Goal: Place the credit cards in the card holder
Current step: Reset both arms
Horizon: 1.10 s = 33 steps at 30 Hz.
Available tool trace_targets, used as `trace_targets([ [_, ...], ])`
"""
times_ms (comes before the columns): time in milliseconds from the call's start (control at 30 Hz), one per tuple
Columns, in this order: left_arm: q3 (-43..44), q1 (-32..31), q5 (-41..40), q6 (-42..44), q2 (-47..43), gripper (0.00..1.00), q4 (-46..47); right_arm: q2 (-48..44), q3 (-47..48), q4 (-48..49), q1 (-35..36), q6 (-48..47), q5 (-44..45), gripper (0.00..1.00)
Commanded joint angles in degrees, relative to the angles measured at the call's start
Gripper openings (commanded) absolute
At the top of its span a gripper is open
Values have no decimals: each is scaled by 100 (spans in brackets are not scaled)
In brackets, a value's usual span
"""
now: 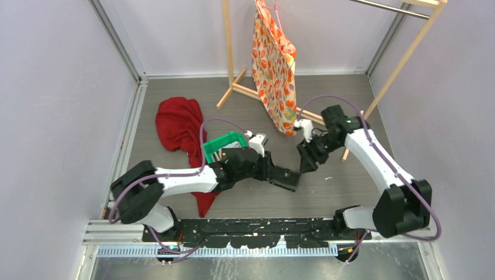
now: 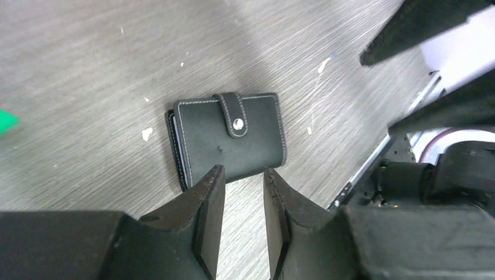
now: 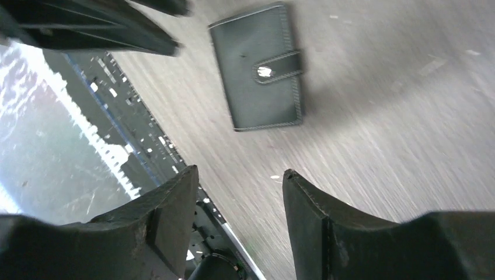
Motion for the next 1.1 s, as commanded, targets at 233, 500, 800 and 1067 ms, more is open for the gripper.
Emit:
trace_targets([
  [233, 481, 66, -2097, 2937, -3073, 88, -2688, -1618, 546, 365, -2421, 482, 120, 100],
  [500, 1506, 1110, -1410, 2654, -4688, 100, -4418, -1628, 1682, 756, -3195, 2361, 120, 100],
  [800, 2843, 1169, -997, 2269, -4489, 100, -5697, -1778, 2543, 676, -3233, 2932, 99, 100],
  [1067, 3647, 1169, -713, 2255, -4170, 100, -5959, -1929, 2999, 426, -3261, 3154, 586, 100],
])
